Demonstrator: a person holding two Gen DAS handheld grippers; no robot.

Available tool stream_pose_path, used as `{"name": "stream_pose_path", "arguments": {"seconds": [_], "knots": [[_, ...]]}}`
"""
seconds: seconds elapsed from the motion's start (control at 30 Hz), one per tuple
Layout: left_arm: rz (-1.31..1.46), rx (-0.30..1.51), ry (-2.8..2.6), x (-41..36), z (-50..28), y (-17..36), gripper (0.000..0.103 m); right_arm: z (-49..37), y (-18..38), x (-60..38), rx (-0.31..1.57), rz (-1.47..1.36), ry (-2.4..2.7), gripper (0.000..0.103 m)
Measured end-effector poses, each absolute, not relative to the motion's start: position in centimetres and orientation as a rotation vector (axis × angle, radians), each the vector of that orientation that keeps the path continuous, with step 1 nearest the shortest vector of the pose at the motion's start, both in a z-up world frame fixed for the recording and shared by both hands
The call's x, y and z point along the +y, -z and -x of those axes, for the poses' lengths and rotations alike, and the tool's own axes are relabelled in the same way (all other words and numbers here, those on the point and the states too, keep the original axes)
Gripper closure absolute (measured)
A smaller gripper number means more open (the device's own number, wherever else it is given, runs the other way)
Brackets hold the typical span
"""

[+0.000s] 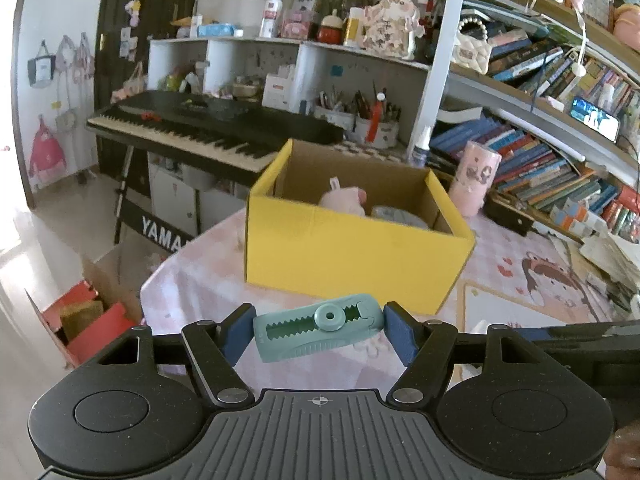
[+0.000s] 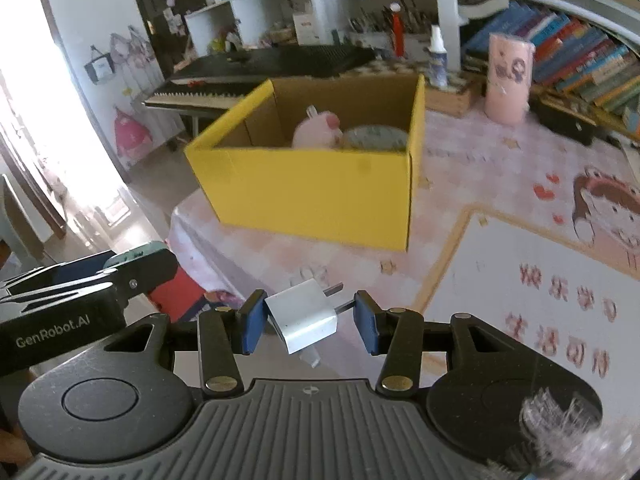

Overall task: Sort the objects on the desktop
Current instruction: 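Carry the stapler and charger with both grippers over the yellow box, then lower both grippers into the yellow box and open them to release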

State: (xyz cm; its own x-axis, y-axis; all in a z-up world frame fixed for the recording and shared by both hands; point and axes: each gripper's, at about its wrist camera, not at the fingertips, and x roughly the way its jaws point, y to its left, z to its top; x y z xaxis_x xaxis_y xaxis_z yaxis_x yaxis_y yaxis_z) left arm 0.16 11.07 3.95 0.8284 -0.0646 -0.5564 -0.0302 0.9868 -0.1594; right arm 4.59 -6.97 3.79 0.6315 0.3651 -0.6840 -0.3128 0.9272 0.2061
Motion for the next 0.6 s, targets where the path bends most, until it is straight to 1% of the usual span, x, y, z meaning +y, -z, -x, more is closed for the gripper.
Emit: {"name": "stream_pose_path", "arguments": {"seconds": [0.17, 0.37, 0.6], "knots": [[0.136, 0.569, 0.002, 11.1, -2.2, -5.0, 0.033, -7.0, -4.7, -6.4, 0.758, -0.060, -0.419, 0.059], [0.167, 0.501, -0.025, 11.5, -5.2, -6.3, 0.033, -10.4, -5.9, -5.9, 0.699, -0.039, -0.448, 0.059], [0.144, 0.505, -0.052, 11.1, -9.5, -6.5, 0.033, -15.3, -6.2, -6.2, 0.674, -0.020, -0.462, 0.059]]}}
